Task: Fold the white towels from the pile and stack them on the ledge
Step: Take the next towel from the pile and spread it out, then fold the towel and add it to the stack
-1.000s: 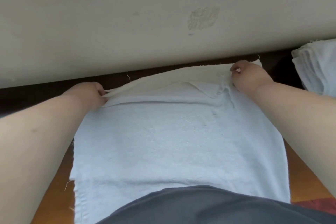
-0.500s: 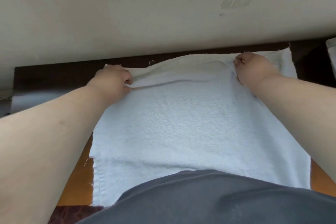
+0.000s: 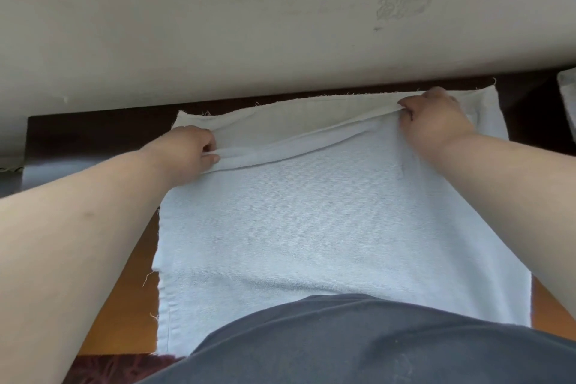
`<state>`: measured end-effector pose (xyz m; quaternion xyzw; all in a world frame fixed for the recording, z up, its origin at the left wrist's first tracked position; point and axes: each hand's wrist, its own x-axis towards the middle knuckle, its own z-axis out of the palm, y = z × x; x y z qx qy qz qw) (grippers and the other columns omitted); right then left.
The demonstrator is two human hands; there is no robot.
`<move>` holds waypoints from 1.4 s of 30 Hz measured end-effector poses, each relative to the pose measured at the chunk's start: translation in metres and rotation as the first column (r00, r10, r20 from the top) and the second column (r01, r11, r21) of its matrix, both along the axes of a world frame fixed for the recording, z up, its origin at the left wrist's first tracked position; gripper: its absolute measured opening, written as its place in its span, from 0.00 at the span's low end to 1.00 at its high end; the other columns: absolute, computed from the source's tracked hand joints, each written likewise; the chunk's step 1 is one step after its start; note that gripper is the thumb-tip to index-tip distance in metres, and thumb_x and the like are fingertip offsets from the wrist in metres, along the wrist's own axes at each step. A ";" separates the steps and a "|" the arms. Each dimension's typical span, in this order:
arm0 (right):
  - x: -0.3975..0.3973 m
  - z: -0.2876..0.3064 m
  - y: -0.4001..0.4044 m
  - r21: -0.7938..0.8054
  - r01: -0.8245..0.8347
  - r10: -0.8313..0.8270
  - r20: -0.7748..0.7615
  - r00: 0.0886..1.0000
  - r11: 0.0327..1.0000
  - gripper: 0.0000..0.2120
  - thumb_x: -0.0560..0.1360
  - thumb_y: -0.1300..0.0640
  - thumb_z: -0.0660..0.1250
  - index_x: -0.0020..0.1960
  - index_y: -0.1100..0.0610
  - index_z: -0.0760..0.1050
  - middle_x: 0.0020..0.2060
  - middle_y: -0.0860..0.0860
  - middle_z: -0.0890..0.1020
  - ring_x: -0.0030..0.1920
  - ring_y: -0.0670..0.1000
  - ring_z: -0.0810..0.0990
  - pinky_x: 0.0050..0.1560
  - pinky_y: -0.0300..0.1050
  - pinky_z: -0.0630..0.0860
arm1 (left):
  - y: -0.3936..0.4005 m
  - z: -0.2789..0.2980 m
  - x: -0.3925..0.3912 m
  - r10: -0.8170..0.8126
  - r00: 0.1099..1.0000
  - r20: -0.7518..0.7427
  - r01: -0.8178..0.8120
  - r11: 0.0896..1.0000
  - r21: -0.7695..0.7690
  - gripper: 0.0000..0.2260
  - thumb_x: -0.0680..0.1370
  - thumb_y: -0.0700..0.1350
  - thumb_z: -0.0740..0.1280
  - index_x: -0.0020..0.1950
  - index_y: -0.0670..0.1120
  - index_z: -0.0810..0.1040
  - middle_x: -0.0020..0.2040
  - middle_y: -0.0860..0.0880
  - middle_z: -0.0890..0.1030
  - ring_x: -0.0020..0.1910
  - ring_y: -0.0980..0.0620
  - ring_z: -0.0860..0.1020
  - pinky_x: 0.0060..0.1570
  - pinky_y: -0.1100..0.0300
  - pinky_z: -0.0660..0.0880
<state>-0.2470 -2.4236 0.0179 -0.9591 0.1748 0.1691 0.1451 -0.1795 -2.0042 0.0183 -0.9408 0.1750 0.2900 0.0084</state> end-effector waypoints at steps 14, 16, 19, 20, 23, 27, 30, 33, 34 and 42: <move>0.039 0.008 -0.014 -0.219 -0.117 0.118 -0.008 0.993 0.969 0.15 0.83 0.53 0.56 0.63 0.59 0.73 0.59 0.61 0.75 0.61 0.65 0.74 0.56 0.55 0.73 | -0.001 0.016 0.044 0.203 0.963 0.180 -0.211 0.977 0.029 0.10 0.81 0.51 0.65 0.54 0.46 0.79 0.50 0.42 0.79 0.46 0.42 0.76 0.45 0.56 0.69; 0.041 0.008 -0.014 -0.204 -0.073 0.080 0.026 0.996 0.976 0.13 0.82 0.50 0.60 0.60 0.58 0.74 0.58 0.60 0.74 0.58 0.64 0.75 0.50 0.51 0.71 | -0.007 0.018 0.047 0.228 0.932 0.283 -0.260 0.962 0.079 0.08 0.81 0.49 0.65 0.53 0.45 0.80 0.55 0.37 0.76 0.52 0.36 0.76 0.49 0.51 0.72; 0.031 0.009 -0.008 0.055 0.186 -0.193 0.214 0.957 0.981 0.10 0.78 0.50 0.65 0.54 0.55 0.71 0.47 0.54 0.77 0.46 0.58 0.75 0.42 0.44 0.65 | -0.023 0.014 0.033 0.436 0.847 0.303 -0.429 0.898 -0.092 0.11 0.80 0.41 0.63 0.62 0.44 0.75 0.60 0.36 0.75 0.55 0.35 0.76 0.52 0.50 0.73; 0.021 0.009 -0.005 0.167 0.261 -0.298 0.267 0.916 0.951 0.10 0.78 0.49 0.65 0.51 0.54 0.69 0.42 0.50 0.77 0.42 0.56 0.74 0.38 0.44 0.64 | -0.029 0.014 0.023 0.507 0.811 0.291 -0.472 0.862 -0.187 0.14 0.80 0.40 0.62 0.66 0.44 0.72 0.61 0.36 0.74 0.56 0.35 0.76 0.53 0.49 0.73; -0.032 0.009 0.009 0.217 0.202 -0.272 0.373 0.887 0.955 0.10 0.78 0.45 0.61 0.45 0.51 0.69 0.34 0.46 0.75 0.36 0.52 0.74 0.34 0.44 0.64 | -0.045 0.012 -0.033 0.412 0.856 0.314 -0.302 0.889 -0.344 0.18 0.80 0.43 0.63 0.69 0.43 0.71 0.62 0.36 0.74 0.59 0.36 0.73 0.57 0.47 0.71; -0.113 -0.005 0.019 -0.027 -0.005 0.012 0.297 0.955 1.000 0.12 0.80 0.48 0.61 0.54 0.53 0.79 0.48 0.51 0.80 0.49 0.56 0.76 0.48 0.49 0.70 | -0.036 -0.001 -0.109 0.222 0.939 0.264 -0.162 0.960 -0.230 0.16 0.79 0.49 0.62 0.67 0.49 0.75 0.61 0.43 0.76 0.59 0.39 0.73 0.57 0.47 0.71; -0.157 -0.012 0.015 -0.047 0.034 -0.029 0.105 0.994 0.998 0.12 0.80 0.47 0.61 0.58 0.52 0.76 0.51 0.53 0.80 0.49 0.56 0.77 0.50 0.50 0.73 | -0.017 -0.009 -0.141 0.172 0.961 0.217 -0.154 0.983 -0.100 0.17 0.80 0.56 0.60 0.68 0.53 0.73 0.61 0.47 0.75 0.61 0.43 0.71 0.57 0.49 0.70; -0.191 -0.003 0.012 0.029 0.116 -0.108 -0.194 0.975 0.993 0.18 0.80 0.46 0.61 0.67 0.50 0.69 0.55 0.52 0.78 0.50 0.55 0.78 0.49 0.47 0.74 | -0.003 -0.008 -0.156 0.091 0.987 0.132 -0.092 0.996 0.008 0.24 0.79 0.59 0.59 0.74 0.56 0.63 0.66 0.50 0.69 0.67 0.46 0.66 0.60 0.51 0.70; -0.203 0.001 0.015 0.055 0.135 -0.119 -0.229 0.966 0.989 0.22 0.80 0.46 0.62 0.72 0.49 0.66 0.59 0.52 0.77 0.56 0.56 0.78 0.54 0.47 0.74 | 0.000 -0.005 -0.159 0.073 0.994 0.085 -0.075 0.997 0.014 0.27 0.79 0.59 0.59 0.77 0.57 0.59 0.69 0.50 0.66 0.69 0.47 0.63 0.62 0.51 0.70; -0.308 0.026 0.080 0.038 0.078 -0.047 -0.522 0.852 0.996 0.36 0.80 0.39 0.60 0.81 0.49 0.49 0.81 0.54 0.49 0.78 0.57 0.58 0.75 0.51 0.59 | 0.028 0.023 -0.226 -0.236 0.954 -0.186 0.264 0.954 0.144 0.39 0.75 0.59 0.65 0.79 0.62 0.44 0.80 0.48 0.44 0.77 0.44 0.53 0.70 0.48 0.66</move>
